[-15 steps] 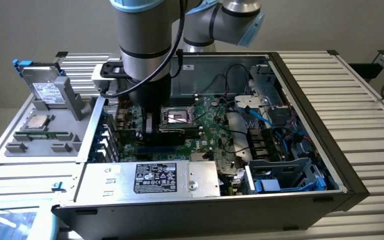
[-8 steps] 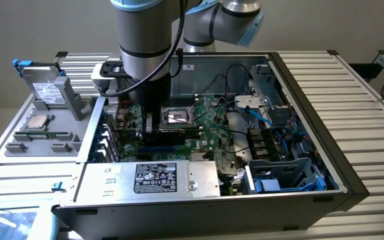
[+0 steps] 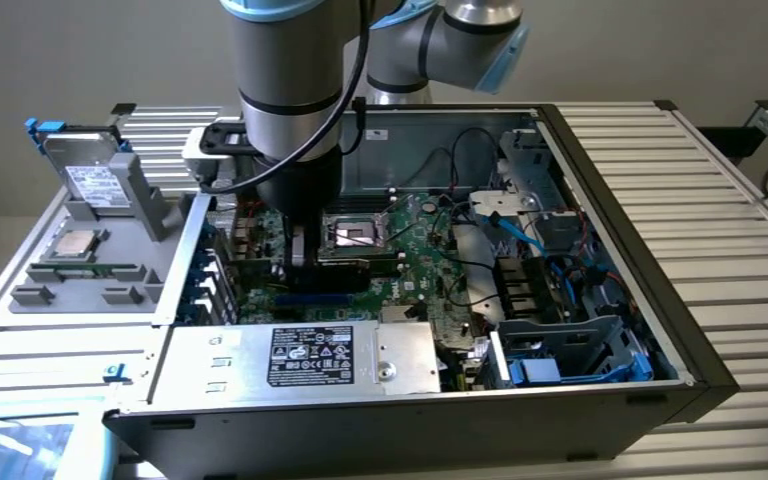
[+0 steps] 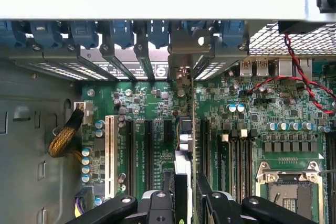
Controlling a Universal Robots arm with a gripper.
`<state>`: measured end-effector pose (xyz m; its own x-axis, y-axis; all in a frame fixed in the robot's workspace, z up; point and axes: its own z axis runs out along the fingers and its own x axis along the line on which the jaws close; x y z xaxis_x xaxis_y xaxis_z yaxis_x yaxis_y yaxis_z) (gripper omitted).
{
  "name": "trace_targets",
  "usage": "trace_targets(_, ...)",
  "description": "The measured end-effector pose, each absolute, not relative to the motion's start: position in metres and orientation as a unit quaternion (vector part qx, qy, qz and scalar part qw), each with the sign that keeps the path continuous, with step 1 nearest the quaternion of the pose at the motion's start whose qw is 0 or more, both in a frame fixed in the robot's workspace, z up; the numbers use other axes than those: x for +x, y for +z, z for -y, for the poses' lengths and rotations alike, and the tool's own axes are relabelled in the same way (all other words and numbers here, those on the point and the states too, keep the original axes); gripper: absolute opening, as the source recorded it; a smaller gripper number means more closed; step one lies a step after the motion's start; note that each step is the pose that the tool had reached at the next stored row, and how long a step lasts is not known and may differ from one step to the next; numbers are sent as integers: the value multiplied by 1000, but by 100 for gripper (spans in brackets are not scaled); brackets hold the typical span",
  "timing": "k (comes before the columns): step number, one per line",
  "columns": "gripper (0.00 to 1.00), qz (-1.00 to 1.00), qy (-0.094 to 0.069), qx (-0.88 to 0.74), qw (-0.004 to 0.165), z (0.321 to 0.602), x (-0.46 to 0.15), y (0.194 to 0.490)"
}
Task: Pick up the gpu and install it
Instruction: 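Insert the gpu into the slot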
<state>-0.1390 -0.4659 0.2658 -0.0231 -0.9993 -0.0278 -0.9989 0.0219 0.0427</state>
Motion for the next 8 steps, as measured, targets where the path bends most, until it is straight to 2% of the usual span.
trace_targets(8,28,720,-25,693,5,466,-138,266)
